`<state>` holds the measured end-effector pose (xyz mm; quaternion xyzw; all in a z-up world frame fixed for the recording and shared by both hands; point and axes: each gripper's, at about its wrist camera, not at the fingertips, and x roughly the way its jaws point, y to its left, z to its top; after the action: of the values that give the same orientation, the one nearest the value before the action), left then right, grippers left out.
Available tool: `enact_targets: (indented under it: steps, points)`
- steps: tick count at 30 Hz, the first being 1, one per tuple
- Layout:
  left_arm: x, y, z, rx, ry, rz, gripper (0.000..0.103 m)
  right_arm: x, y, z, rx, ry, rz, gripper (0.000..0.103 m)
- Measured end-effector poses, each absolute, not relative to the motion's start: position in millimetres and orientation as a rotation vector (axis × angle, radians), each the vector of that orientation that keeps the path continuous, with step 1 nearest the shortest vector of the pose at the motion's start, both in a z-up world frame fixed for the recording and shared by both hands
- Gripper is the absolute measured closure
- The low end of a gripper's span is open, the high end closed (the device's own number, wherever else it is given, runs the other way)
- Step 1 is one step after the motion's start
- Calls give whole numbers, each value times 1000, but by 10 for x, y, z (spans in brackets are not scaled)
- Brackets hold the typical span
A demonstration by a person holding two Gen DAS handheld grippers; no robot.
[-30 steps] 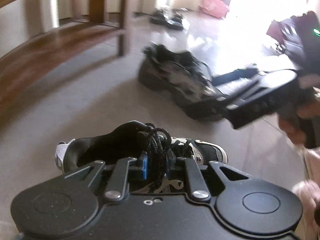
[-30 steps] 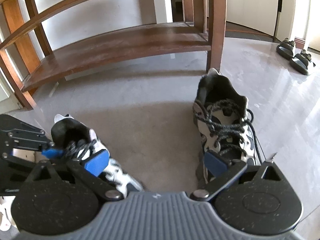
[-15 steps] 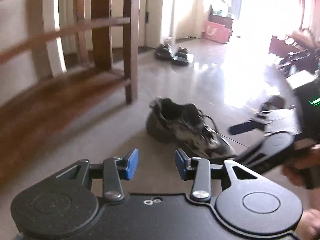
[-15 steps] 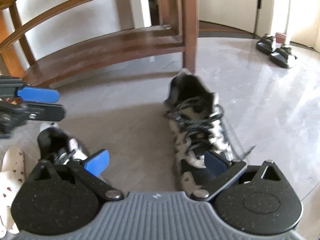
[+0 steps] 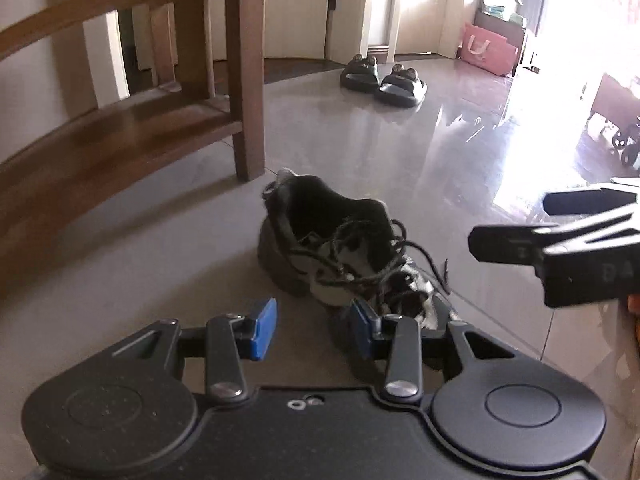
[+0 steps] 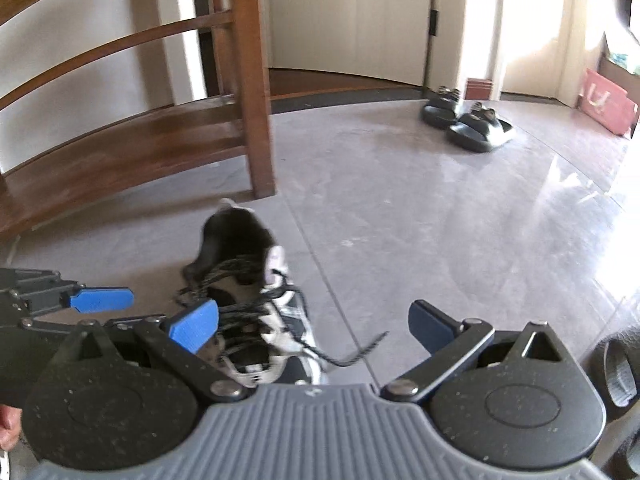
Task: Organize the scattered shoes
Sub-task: 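Grasp one sneaker's heel with the left gripper and align it beside its mate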
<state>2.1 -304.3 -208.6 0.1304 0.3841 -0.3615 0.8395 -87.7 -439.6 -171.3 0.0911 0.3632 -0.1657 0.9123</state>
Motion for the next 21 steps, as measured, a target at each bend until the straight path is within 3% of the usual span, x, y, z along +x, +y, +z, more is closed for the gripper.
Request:
enact_targets:
  steps: [4,8,10,19,21]
  points:
    - [45,-3201,-2147,247,836,-714,63,-923,-4493,-1736,201,753,-360,1]
    - [66,-3281,-2158,221,838,-663,51,-993,-4573,-1800,203,768,-367,1]
    - [103,-3289,-2164,194,852,-649,51,-1019,-4593,-1832,204,777,-367,1]
    - [267,-3229,-2298,50,931,-604,58,-1089,-4567,-1915,217,793,-352,1]
    - [288,-3231,-2313,37,936,-605,66,-1094,-4543,-1917,220,794,-347,1]
